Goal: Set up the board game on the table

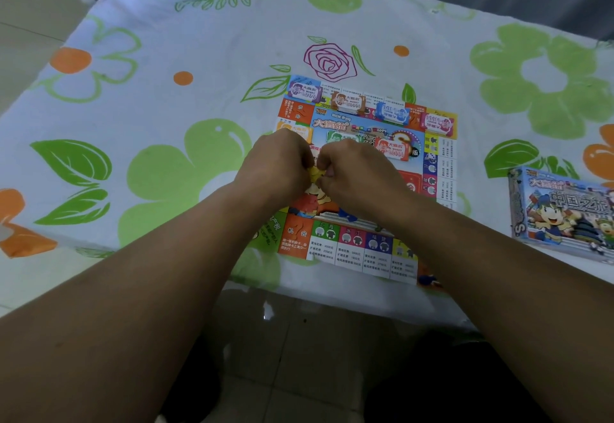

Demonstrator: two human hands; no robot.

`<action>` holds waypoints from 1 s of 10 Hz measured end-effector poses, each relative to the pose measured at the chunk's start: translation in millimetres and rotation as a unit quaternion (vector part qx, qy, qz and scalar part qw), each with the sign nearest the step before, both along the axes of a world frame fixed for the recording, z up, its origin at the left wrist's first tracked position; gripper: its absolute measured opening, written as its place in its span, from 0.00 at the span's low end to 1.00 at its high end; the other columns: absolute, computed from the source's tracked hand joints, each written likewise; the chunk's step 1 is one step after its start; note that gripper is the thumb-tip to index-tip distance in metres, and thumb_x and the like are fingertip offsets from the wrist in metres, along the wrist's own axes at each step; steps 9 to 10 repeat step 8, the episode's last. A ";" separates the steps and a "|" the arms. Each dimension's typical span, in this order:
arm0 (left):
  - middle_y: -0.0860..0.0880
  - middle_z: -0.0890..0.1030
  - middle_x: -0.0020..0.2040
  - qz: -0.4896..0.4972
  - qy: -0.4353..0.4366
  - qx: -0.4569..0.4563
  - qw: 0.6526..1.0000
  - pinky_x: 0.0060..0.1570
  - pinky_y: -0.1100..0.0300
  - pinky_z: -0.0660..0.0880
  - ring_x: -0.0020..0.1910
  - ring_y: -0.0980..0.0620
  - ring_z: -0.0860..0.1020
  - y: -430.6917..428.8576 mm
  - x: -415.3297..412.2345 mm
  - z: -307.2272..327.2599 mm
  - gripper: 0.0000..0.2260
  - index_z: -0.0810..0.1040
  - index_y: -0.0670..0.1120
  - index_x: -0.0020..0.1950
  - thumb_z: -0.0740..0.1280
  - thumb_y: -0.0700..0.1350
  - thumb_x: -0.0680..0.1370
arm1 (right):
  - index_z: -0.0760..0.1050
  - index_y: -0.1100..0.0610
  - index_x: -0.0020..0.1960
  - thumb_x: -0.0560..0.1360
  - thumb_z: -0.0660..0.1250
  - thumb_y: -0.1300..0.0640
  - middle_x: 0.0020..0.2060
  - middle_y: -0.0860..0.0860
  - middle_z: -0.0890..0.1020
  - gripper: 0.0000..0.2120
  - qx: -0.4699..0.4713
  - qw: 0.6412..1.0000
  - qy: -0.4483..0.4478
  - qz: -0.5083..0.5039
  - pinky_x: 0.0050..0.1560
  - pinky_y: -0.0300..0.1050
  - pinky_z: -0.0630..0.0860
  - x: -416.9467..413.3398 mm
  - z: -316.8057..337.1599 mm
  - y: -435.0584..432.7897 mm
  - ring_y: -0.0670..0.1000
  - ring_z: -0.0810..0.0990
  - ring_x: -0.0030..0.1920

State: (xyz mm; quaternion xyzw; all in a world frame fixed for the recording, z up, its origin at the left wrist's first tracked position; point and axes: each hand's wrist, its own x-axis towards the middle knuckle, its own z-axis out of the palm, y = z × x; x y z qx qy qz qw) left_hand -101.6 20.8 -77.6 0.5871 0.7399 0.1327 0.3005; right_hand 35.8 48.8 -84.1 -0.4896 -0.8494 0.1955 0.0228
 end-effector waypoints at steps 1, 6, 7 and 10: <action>0.44 0.84 0.50 0.008 -0.009 0.002 1.000 0.39 0.57 0.77 0.44 0.46 0.81 -0.3 -1.0 0.4 0.09 0.85 0.46 0.51 0.69 0.36 0.75 | 0.78 0.57 0.56 0.77 0.68 0.57 0.46 0.53 0.81 0.08 -0.003 1.000 -0.002 0.001 0.46 0.51 0.79 -0.3 0.9 -0.4 0.55 0.80 0.46; 0.41 0.83 0.42 0.053 -0.050 0.005 0.997 0.41 0.50 0.78 0.43 0.42 0.81 -11.7 7.2 26.7 0.09 0.83 0.38 0.44 0.62 0.35 0.76 | 0.80 0.59 0.48 0.81 0.57 0.59 0.42 0.55 0.82 0.13 -0.043 0.993 0.095 -0.054 0.46 0.56 0.79 4.2 28.4 -12.6 0.54 0.80 0.43; 0.43 0.80 0.31 0.081 -0.152 0.031 0.985 0.36 0.48 0.76 0.33 0.45 0.77 -20.9 14.7 41.5 0.10 0.80 0.36 0.37 0.59 0.31 0.72 | 0.79 0.62 0.38 0.78 0.57 0.66 0.34 0.57 0.81 0.15 -0.118 0.959 0.226 -0.122 0.38 0.54 0.79 6.5 45.1 -23.6 0.52 0.78 0.33; 0.50 0.73 0.22 0.144 -0.243 0.028 0.959 0.24 0.60 0.66 0.22 0.52 0.69 -28.8 21.2 53.7 0.15 0.74 0.41 0.31 0.56 0.28 0.73 | 0.74 0.60 0.32 0.75 0.56 0.71 0.25 0.53 0.74 0.17 -0.204 0.880 0.346 -0.253 0.25 0.39 0.68 12.3 57.2 -41.4 0.45 0.70 0.21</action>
